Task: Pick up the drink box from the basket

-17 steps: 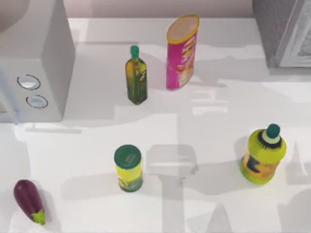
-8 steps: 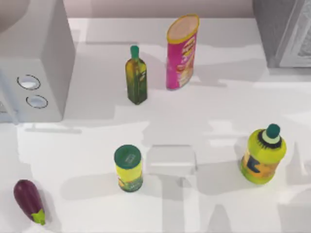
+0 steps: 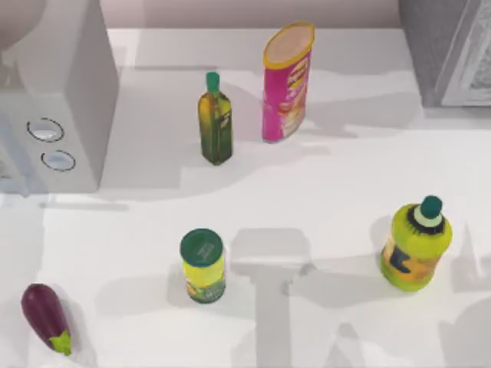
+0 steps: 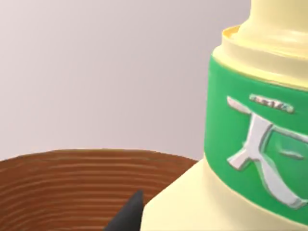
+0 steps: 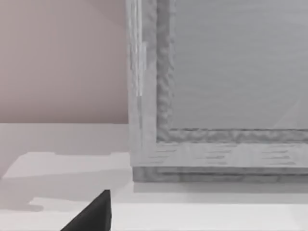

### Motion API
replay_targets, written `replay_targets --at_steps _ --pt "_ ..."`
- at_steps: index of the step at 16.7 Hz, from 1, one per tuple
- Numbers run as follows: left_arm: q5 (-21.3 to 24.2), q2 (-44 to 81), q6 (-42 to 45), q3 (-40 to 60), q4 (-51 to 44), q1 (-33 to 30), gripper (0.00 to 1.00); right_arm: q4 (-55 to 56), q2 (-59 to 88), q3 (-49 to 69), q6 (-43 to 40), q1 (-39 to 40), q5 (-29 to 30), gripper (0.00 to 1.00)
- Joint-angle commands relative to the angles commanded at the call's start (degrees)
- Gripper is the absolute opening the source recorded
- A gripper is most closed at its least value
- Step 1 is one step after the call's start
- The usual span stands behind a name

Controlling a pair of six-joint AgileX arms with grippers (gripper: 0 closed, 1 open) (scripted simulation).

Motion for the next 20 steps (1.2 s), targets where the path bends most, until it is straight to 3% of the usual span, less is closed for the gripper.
replay_targets --at_steps 6,10,13,20 --pt "-5.99 -29.96 -0.18 -32.97 2.02 -5.38 0.00 0.00 0.00 0.00 0.00 0.00 0.00 1.00" --pt "-9.10 -44.59 -0.34 -48.17 3.02 -8.16 0.00 0.00 0.00 0.00 0.00 0.00 0.00 1.00" --pt "-10.34 -49.57 -0.39 -53.26 3.41 -9.26 0.00 0.00 0.00 0.00 0.00 0.00 0.00 1.00" --pt "-11.14 -49.05 -0.39 -53.09 4.12 -9.62 0.00 0.00 0.00 0.00 0.00 0.00 0.00 1.00"
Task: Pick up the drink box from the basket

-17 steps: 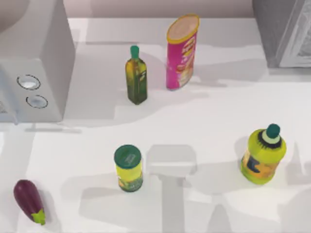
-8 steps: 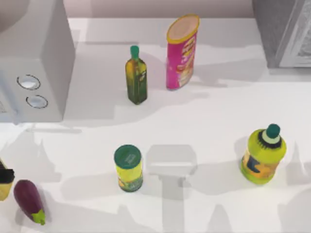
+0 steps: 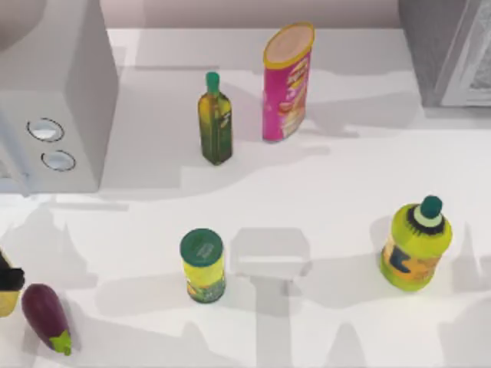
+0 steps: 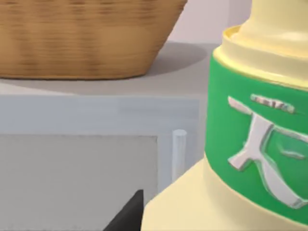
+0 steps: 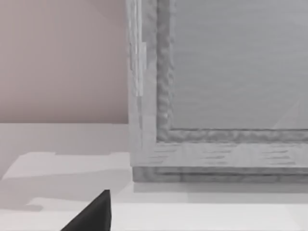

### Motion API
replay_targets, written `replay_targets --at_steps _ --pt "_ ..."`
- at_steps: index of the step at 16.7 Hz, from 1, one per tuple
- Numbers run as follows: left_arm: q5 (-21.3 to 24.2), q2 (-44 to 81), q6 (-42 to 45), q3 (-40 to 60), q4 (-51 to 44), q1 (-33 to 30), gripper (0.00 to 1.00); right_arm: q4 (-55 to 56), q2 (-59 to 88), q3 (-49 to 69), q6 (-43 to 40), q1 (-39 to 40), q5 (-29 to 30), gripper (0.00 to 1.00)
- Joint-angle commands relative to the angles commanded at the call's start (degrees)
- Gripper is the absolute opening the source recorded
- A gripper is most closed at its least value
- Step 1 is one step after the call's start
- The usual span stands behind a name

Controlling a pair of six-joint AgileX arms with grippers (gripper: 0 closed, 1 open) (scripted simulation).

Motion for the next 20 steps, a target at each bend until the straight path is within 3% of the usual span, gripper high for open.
replay_targets --at_steps 3,15,20 --pt "-5.25 5.31 -0.10 2.36 5.27 -3.68 0.00 0.00 0.00 0.00 0.00 0.00 0.00 1.00" --pt "-37.52 47.08 0.95 8.25 38.77 -24.95 0.00 0.00 0.00 0.00 0.00 0.00 0.00 1.00" --pt "-47.91 60.31 2.40 10.41 50.10 -33.02 0.00 0.00 0.00 0.00 0.00 0.00 0.00 1.00"
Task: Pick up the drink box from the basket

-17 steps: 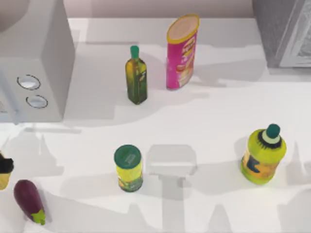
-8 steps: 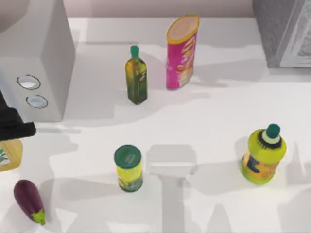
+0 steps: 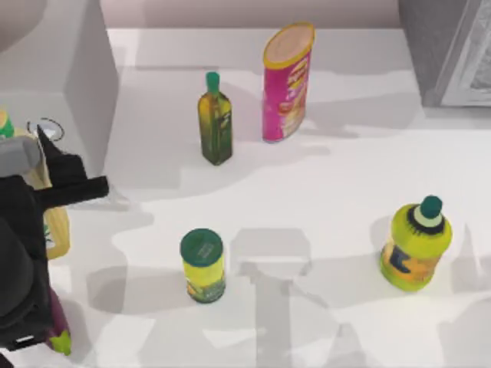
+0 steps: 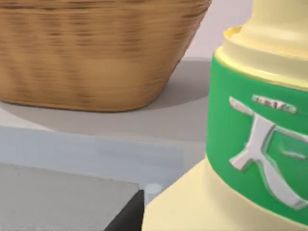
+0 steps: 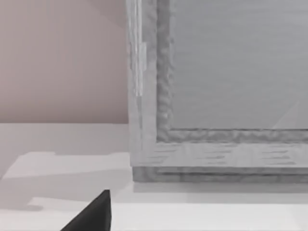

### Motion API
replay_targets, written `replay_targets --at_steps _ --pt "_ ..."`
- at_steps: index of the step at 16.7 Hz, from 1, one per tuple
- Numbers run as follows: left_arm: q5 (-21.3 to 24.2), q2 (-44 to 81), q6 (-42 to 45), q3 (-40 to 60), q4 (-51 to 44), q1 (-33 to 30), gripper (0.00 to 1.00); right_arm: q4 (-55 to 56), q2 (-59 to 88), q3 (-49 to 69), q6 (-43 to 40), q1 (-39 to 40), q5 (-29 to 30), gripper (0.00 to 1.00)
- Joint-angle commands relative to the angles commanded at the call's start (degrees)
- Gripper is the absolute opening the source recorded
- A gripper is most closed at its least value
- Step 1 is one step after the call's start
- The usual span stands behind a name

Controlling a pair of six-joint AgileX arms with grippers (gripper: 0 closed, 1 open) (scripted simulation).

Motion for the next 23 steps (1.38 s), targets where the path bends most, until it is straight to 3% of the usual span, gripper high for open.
replay_targets --at_steps 8,23 --pt "-1.06 1.98 -0.05 0.96 2.28 -0.49 0.00 0.00 0.00 0.00 0.00 0.00 0.00 1.00" --pt "7.98 28.67 -0.54 1.26 28.65 7.97 0.00 0.00 0.00 0.00 0.00 0.00 0.00 1.00"
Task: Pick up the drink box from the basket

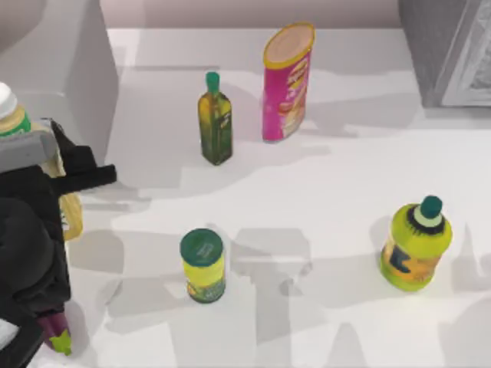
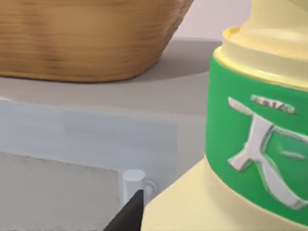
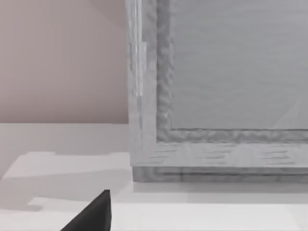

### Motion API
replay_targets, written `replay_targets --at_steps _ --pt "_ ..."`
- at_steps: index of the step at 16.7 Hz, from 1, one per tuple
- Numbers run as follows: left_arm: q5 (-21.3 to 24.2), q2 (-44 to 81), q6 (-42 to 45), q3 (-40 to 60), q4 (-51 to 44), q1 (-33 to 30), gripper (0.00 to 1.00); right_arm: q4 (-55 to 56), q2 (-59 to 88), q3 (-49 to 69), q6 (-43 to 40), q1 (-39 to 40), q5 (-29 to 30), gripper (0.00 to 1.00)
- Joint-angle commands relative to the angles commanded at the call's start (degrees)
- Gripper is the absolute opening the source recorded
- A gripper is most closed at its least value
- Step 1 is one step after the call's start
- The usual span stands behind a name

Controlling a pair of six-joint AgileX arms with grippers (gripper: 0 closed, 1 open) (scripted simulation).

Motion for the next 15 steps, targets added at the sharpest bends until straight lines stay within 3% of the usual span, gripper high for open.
replay_targets --at_steps 5,15 --pt "0.36 0.61 0.02 -0.03 0.60 0.55 0.00 0.00 0.00 0.00 0.00 0.00 0.00 1.00" --pt "0.36 0.61 0.02 -0.03 0.60 0.55 0.75 0.00 0.00 0.00 0.00 0.00 0.00 1.00"
